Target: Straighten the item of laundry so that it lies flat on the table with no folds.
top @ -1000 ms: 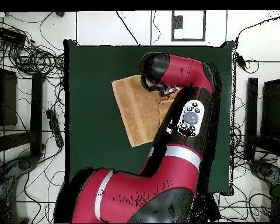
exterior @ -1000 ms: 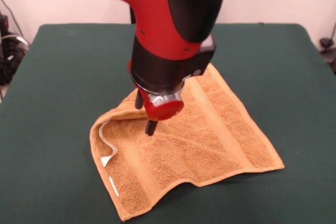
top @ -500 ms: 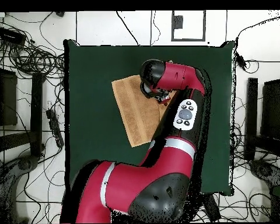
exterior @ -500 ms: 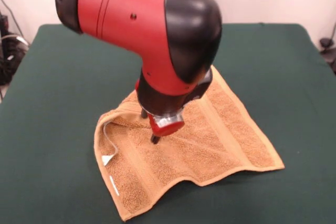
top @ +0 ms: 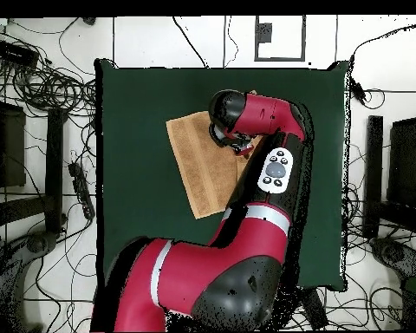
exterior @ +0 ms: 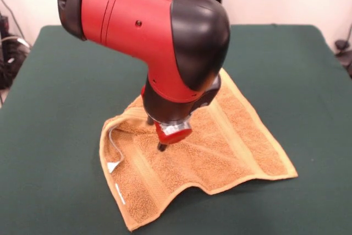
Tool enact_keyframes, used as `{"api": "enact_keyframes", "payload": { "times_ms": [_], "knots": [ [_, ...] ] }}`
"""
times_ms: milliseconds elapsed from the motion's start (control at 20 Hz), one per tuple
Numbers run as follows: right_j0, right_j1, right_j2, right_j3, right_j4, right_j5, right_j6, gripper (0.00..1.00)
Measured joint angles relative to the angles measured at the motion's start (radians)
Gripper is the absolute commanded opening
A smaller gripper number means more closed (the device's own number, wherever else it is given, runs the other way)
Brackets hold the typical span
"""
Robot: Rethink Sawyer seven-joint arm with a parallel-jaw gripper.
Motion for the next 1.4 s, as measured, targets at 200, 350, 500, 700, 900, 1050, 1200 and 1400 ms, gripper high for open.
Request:
{"api": "enact_keyframes", "payload": {
  "times_ms": [200,350,500,700,900,1050,1200,1400],
  "knots": [
    [0.000,-0.001,0.000,0.000,0.000,0.000,0.000,1.00],
    [0.000,-0.003,0.000,0.001,0.000,0.002,0.000,1.00],
    [0.000,-0.016,0.000,0.006,0.000,0.026,0.000,1.00],
    [0.005,-0.050,-0.006,0.008,-0.001,0.113,0.000,1.00],
    [0.008,-0.087,-0.017,0.007,-0.009,0.202,0.000,1.00],
    [0.008,-0.116,-0.021,0.008,-0.023,0.242,0.000,1.00],
    [0.008,-0.137,-0.021,0.010,-0.034,0.240,0.000,1.00],
    [0.006,-0.142,-0.021,0.014,-0.034,0.208,0.000,1.00]
  ]
}}
